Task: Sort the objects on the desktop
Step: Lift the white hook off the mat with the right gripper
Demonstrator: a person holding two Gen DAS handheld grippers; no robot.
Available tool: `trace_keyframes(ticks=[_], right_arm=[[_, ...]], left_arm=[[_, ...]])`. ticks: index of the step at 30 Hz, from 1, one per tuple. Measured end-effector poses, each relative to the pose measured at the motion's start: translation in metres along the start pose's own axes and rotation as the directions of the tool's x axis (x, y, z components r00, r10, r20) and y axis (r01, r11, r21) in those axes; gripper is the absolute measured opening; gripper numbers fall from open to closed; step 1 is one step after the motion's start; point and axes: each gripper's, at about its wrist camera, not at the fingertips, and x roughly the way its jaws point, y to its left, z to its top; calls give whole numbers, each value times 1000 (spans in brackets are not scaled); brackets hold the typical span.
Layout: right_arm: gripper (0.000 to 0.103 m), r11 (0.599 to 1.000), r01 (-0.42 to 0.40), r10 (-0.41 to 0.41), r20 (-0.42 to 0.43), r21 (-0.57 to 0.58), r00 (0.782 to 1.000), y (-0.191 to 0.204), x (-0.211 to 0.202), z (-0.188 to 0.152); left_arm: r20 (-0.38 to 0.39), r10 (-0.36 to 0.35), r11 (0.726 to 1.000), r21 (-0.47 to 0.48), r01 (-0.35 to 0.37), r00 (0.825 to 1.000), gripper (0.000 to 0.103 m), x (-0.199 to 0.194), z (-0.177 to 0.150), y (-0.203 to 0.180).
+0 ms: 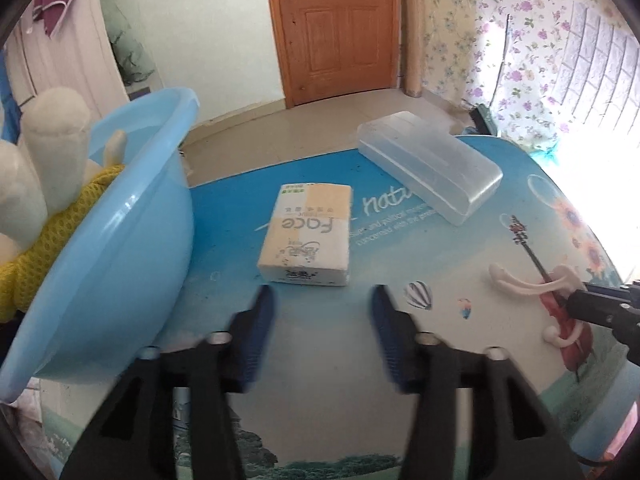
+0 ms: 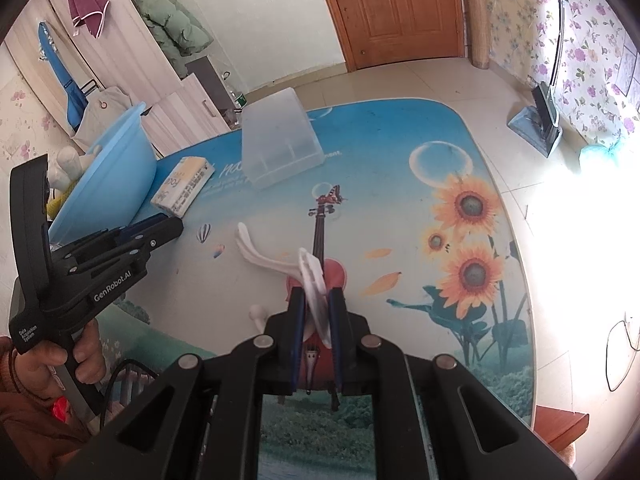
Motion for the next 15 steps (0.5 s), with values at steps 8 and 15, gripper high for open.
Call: trace_keyframes(ticks=[8,15], right_arm=[[12,1000,3,-4,21,13,1000,-9,-2,-1],[19,1000,23,-23,24,-15,999,-5,-2,1]], left_arm=[[0,42,999,21,-42,999,92,5,13,-7],[-5,49,999,16,-49,999,99,17,27,-11]])
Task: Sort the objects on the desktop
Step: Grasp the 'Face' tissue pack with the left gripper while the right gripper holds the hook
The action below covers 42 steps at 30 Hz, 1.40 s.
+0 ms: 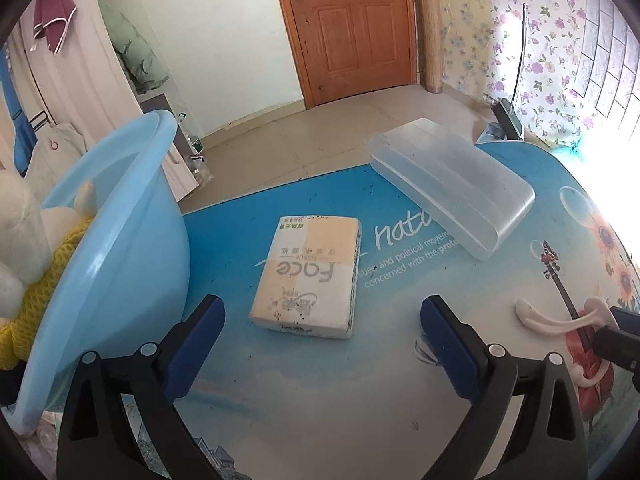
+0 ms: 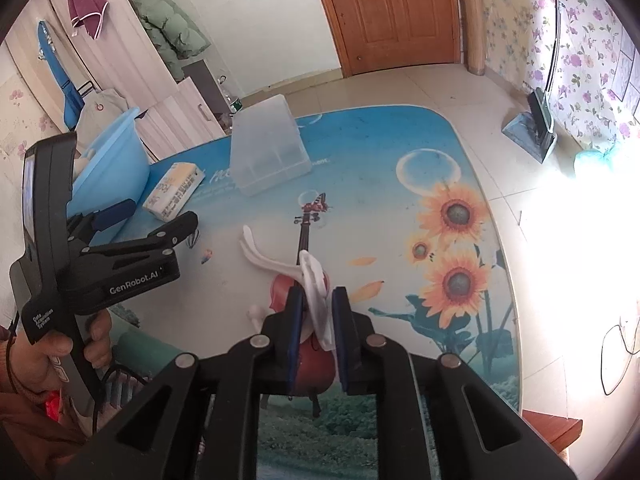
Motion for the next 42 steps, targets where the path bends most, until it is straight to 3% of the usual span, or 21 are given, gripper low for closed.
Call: trace_keyframes(ticks=[2,3,4,5,7,10,14,15,17,19,21,22,24,27,36,40,42], right_arm=[[22,1000,0,0,5,-8,1000,1,1,1],[22,1000,5,-5,8,-14,1000,3,1,1],[22,1000,8,-7,11,-20,1000,3,2,1],[21,1000,11,-11,13,-30,1000,4,2,1],[16,998,31,-30,16,-49,999,6,3,1],[13,999,34,-34,11,-41,999,3,1,1],[12,1000,9,-9,13,-25,1000,2,-4,-4],[12,1000,9,-9,15,-24,1000,3,-5,-6],[12,1000,9,-8,19,-18,1000,3,-7,-8],[12,1000,4,-4,21,-8,1000,3,-8,-9],[12,1000,5,-5,24,3,1000,2,-9,-11],[12,1000,4,-4,26,6,1000,1,-9,-12],[12,1000,5,-6,29,9,1000,-1,-10,-13],[12,1000,-1,1,33,8,999,-6,-12,-11],[12,999,-19,18,36,30,999,-20,-9,-8],[12,999,-30,29,37,28,999,-21,-7,-7],[12,999,-31,29,36,30,999,-22,-7,-6]], left_arm=[[-5,-29,1000,-2,29,1000,98,2,0,-1],[-12,-72,997,1,72,997,93,4,1,-1],[-8,-118,993,4,118,993,78,3,1,-2],[0,-149,989,16,149,989,69,1,0,-3],[14,-187,981,65,185,982,36,-3,-1,-12],[17,-242,964,122,238,970,11,-12,-8,-17],[6,-263,957,131,260,965,8,-20,-15,-15],[-1,-265,957,120,263,964,10,-21,-16,-12],[-6,-260,961,93,260,965,27,-22,-17,-8],[22,-194,977,94,191,981,82,-24,-17,-6],[107,-112,987,128,98,988,93,-32,-16,-10],[136,-97,985,153,76,986,93,-34,-13,-14],[133,-99,976,206,70,986,96,-32,-6,-24],[138,-45,966,259,7,989,97,-23,-3,-33],[90,35,974,222,-54,995,101,2,24,-29],[70,10,975,222,-25,997,103,13,36,-31],[27,-46,983,179,40,999,103,20,42,-26]])
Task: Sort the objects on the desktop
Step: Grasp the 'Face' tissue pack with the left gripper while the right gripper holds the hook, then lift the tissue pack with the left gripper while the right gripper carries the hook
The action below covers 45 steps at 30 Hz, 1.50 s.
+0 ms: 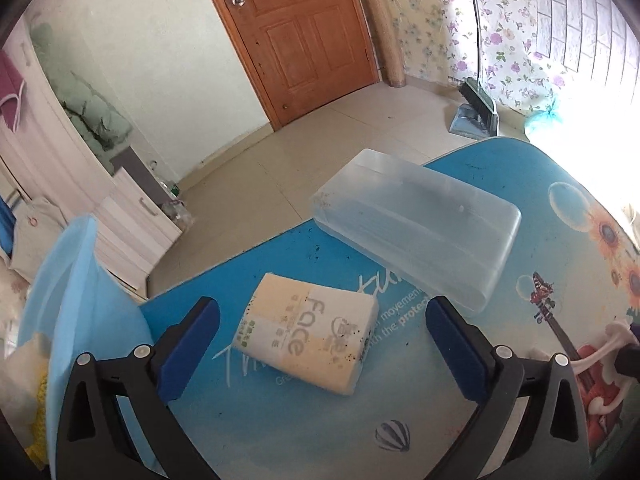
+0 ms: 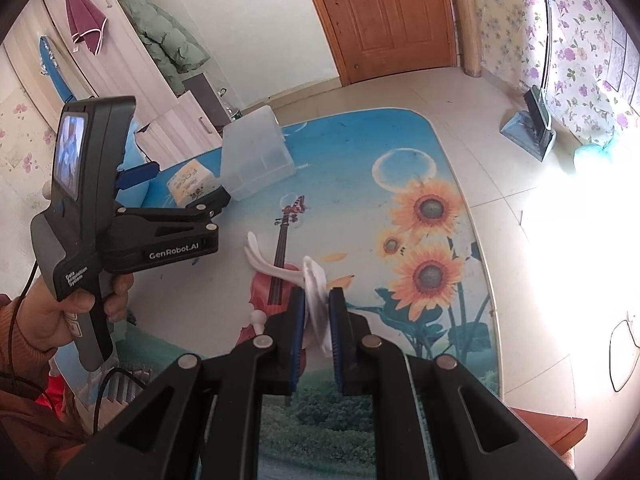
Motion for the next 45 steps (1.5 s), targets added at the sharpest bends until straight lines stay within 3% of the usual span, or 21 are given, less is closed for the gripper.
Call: trace_keyframes(ticks=[2,5,8,18,25,30,35,42,45], right_arm=[[12,1000,2,-2,-1,0,1000,0,0,0],[12,1000,5,-5,-2,2,1000,-1,0,0],[12,1000,11,-11,-3,0,1000,0,0,0],[12,1000,20,-20,11,-13,1000,7,-9,-3],[12,999,10,-9,5,-38,1000,19,-15,-10],[14,998,9,-9,0,-62,1000,31,-20,-19],[45,995,50,-48,26,-89,999,41,-25,-25],[52,976,122,-122,6,-180,992,53,-6,-21],[54,969,141,-145,-7,-201,989,55,2,-17]], left_arm=[[-51,-95,992,-85,90,994,103,8,-1,11],[-71,-178,969,-189,162,982,99,12,-10,27],[-31,-187,974,-139,181,982,68,-2,-17,22],[-32,-290,950,-131,283,957,68,-42,-47,17],[-32,-307,949,-79,304,951,68,-85,-80,21],[-44,-278,958,-86,273,960,68,-104,-109,40],[-58,-217,972,-108,210,974,68,-111,-135,69],[-97,-129,968,-227,104,987,70,-104,-158,103],[-95,-137,960,-256,109,986,70,-101,-167,112]])
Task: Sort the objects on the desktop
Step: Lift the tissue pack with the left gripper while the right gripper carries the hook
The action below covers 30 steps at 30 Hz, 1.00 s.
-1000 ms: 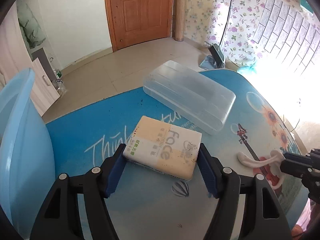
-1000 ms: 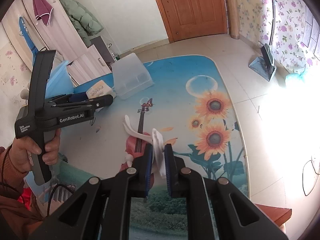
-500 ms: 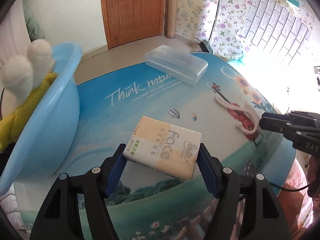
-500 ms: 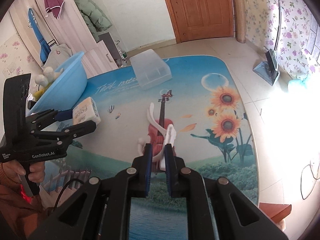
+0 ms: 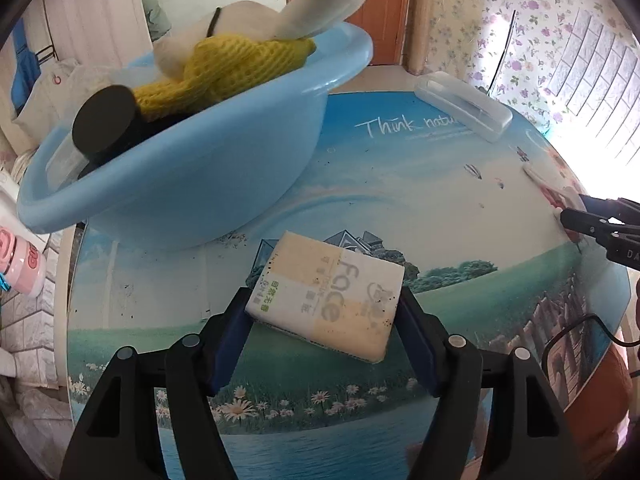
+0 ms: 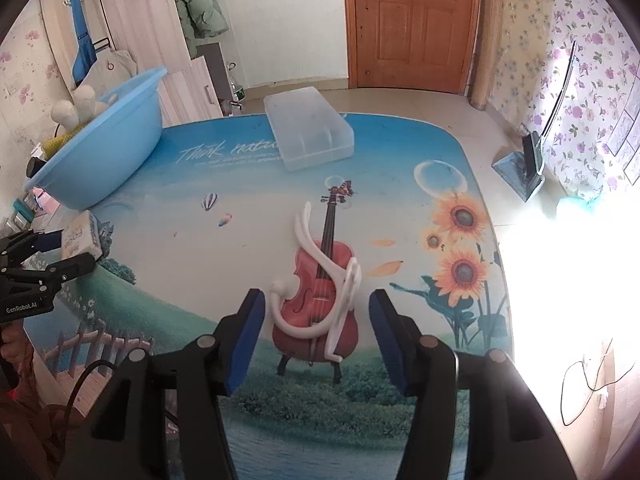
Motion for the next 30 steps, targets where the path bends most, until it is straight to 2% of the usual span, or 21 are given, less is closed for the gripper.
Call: trace_keyframes(ticks=[3,5,7,9,11,12,14,15,22,30], right_arm=[[54,1000,14,-15,-12,-25,1000,4,5,5],[56,999,22,-23,-17,-31,1000,5,9,6],[58,998,34,-34,-9,-44,999,8,11,5],[58,998,40,-40,2,-50,999,10,12,4],[57,998,37,-37,13,-57,999,11,11,3],[57,998,35,-34,17,-56,999,10,10,3],[51,998,37,-36,23,-54,999,10,8,1],[51,998,34,-33,23,-49,999,9,8,1],[51,1000,3,-2,35,-25,999,11,3,0],[51,998,-57,58,89,-19,994,23,-21,5]], left_arm=[[-6,14,1000,-8,-14,1000,81,0,-3,5],[-4,1,1000,-6,-1,1000,84,2,-5,7],[8,-2,1000,9,2,1000,92,3,-8,8],[31,-6,1000,15,6,1000,96,3,-12,11],[46,-14,1000,23,13,999,97,1,-14,12],[48,-19,999,28,18,999,96,1,-14,11],[64,-36,998,53,33,997,85,-4,-15,10],[82,-49,997,70,43,995,66,-7,-17,10],[82,-69,997,49,65,994,65,-14,-15,13],[165,-104,995,21,102,981,65,-59,-10,22]])
